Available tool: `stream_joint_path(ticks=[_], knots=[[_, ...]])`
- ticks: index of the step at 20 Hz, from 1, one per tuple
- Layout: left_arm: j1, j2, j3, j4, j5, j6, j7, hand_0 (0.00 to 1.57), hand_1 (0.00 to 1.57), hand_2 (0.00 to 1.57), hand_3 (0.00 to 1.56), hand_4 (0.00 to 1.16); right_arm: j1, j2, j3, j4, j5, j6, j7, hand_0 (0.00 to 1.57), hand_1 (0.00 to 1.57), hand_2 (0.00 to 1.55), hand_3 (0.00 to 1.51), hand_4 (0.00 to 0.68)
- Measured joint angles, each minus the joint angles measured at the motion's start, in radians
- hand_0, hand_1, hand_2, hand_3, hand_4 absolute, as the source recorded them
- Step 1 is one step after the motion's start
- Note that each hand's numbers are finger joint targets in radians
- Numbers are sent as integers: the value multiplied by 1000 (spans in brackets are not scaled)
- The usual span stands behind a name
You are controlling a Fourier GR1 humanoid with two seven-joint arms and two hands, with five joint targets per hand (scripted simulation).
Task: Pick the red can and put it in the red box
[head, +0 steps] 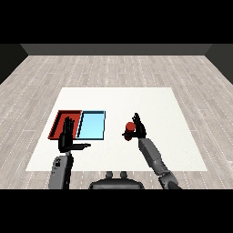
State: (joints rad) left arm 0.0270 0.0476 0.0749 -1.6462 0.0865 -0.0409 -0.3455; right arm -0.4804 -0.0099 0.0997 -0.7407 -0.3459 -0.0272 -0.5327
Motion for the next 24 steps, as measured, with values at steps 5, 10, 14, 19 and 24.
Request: stream_joint_path(ticks=[5, 10, 14, 19, 24], knots=[[-12, 4, 3, -16, 4, 3, 22, 0, 0, 0, 0, 0, -8, 7, 30, 26, -27, -36, -15, 808, 808, 921, 800, 0], [2, 10, 18, 18, 8, -14, -26, 0, 0, 0, 0, 0, -13, 9, 61, 21, -31, -112, -6, 1488, 1488, 1466, 1441, 663], [18, -6, -2, 4, -9, -2, -34, 0, 0, 0, 0, 0, -12, 3, 57, 1, 6, -147, 14, 1487, 1487, 1462, 1436, 661], [10, -7, -7, 1, -24, 13, -21, 0, 0, 0, 0, 0, 12, -5, 90, -66, 52, -195, 48, 1461, 1461, 1451, 1418, 649], [9, -9, -18, 21, -26, -1, -38, 0, 0, 0, 0, 0, 33, -6, 84, -134, 99, -205, 60, 1457, 1457, 1445, 1410, 659]])
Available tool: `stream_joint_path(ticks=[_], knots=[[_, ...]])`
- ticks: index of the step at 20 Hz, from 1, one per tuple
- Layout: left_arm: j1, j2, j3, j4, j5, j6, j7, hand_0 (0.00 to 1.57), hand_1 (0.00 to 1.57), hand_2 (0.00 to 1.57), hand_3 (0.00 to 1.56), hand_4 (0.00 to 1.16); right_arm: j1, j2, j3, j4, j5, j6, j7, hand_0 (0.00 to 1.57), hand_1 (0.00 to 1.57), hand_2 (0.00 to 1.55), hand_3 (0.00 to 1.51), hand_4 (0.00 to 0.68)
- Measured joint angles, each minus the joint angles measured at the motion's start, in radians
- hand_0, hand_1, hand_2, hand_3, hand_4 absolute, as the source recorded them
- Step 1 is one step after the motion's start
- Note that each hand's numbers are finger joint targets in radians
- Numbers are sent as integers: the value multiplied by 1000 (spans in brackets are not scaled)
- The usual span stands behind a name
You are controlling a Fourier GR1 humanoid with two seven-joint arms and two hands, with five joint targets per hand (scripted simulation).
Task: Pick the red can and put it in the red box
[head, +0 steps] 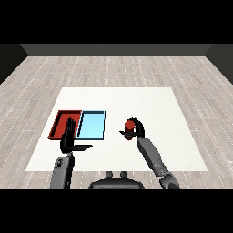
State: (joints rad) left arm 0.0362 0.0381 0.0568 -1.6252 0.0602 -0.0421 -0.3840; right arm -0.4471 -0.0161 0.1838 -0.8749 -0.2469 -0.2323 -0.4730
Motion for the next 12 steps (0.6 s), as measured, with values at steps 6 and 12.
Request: stream_joint_path(ticks=[6, 12], knots=[[-17, 6, -16, 14, -24, 2, 23, 0, 0, 0, 0, 0, 39, 10, 21, -135, 33, -27, 21, 1448, 1448, 1440, 1410, 649], [-91, -24, -87, 66, -52, 19, 63, 0, 0, 0, 0, 0, 28, 10, 42, -230, 31, -56, 67, 1432, 1432, 1444, 1419, 653]])
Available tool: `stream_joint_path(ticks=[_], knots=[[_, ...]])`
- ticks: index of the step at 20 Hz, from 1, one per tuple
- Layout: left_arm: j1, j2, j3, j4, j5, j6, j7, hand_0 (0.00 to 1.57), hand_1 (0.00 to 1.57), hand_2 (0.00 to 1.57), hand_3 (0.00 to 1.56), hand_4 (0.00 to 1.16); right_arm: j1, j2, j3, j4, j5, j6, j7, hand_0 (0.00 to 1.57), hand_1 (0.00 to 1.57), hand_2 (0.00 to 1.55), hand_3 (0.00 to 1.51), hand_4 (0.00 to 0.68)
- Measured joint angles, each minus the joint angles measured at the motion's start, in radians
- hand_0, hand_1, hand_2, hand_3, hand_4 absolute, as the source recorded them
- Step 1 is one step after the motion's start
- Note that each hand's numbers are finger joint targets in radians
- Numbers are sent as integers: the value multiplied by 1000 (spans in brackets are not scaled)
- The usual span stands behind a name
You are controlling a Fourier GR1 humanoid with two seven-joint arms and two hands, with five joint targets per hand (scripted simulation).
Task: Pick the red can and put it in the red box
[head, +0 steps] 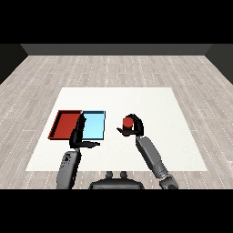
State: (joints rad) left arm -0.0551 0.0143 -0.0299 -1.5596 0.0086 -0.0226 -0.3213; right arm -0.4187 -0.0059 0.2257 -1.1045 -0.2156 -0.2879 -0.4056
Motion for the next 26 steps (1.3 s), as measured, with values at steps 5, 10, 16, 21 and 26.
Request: stream_joint_path(ticks=[5, 10, 16, 21, 26], knots=[[-33, -10, -117, -5, 15, 61, 66, 0, 0, 0, 0, 0, 15, 0, 4, -76, 7, -3, 32, 1435, 1435, 1446, 1426, 658], [-65, -13, -191, 23, 33, 113, 77, 0, 0, 0, 0, 0, 3, 3, -6, -86, 9, 9, 39, 1435, 1435, 1446, 1426, 658], [-124, -14, -284, 69, 66, 183, 86, 0, 0, 0, 0, 0, -7, 1, 8, -119, 17, -2, 63, 1412, 1412, 1420, 1404, 635], [-153, -14, -347, 80, 83, 225, 93, 0, 0, 0, 0, 0, 7, 4, 60, -160, 19, -12, 61, 1377, 1377, 1406, 1401, 625], [-194, -13, -371, 125, 95, 247, 95, 0, 0, 0, 0, 0, 12, 5, 119, -213, 1, -46, 73, 1402, 1402, 1422, 1405, 618]])
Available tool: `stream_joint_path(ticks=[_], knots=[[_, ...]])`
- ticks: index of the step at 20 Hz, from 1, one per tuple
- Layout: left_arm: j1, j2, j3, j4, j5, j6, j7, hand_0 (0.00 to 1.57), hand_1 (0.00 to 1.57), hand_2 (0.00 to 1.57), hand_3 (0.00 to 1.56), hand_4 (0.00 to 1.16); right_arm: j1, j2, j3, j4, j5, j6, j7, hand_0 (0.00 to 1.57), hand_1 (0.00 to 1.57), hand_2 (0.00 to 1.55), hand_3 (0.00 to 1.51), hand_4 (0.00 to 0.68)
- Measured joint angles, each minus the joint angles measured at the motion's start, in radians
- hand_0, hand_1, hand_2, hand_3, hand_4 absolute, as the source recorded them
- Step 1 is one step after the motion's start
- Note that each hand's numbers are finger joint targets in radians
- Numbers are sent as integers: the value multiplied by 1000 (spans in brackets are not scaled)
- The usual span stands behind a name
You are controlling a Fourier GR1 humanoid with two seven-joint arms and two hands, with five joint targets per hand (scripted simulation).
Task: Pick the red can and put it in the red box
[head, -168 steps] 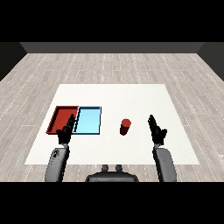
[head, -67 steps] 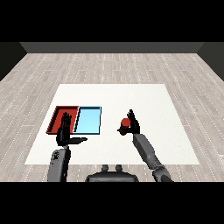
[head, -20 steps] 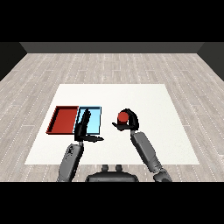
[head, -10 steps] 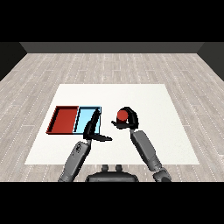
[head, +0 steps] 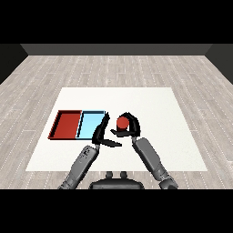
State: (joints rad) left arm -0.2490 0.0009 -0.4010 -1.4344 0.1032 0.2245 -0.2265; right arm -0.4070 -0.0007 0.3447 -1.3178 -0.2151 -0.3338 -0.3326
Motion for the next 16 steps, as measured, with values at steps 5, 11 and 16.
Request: stream_joint_path(ticks=[5, 11, 16], knots=[[-44, 0, -32, 48, 16, 40, 10, 0, 0, 0, 0, 0, -13, 0, 39, 15, -28, -18, -17, 1419, 1419, 1430, 1397, 629], [-92, -1, -46, 89, 22, 68, 34, 0, 0, 0, 0, 0, -20, 0, 97, -9, -38, -50, -15, 1447, 1447, 1433, 1393, 615], [-116, 1, -75, 95, 34, 103, 52, 0, 0, 0, 0, 0, -55, 0, 162, 10, -87, -105, -34, 1444, 1444, 1429, 1383, 594]])
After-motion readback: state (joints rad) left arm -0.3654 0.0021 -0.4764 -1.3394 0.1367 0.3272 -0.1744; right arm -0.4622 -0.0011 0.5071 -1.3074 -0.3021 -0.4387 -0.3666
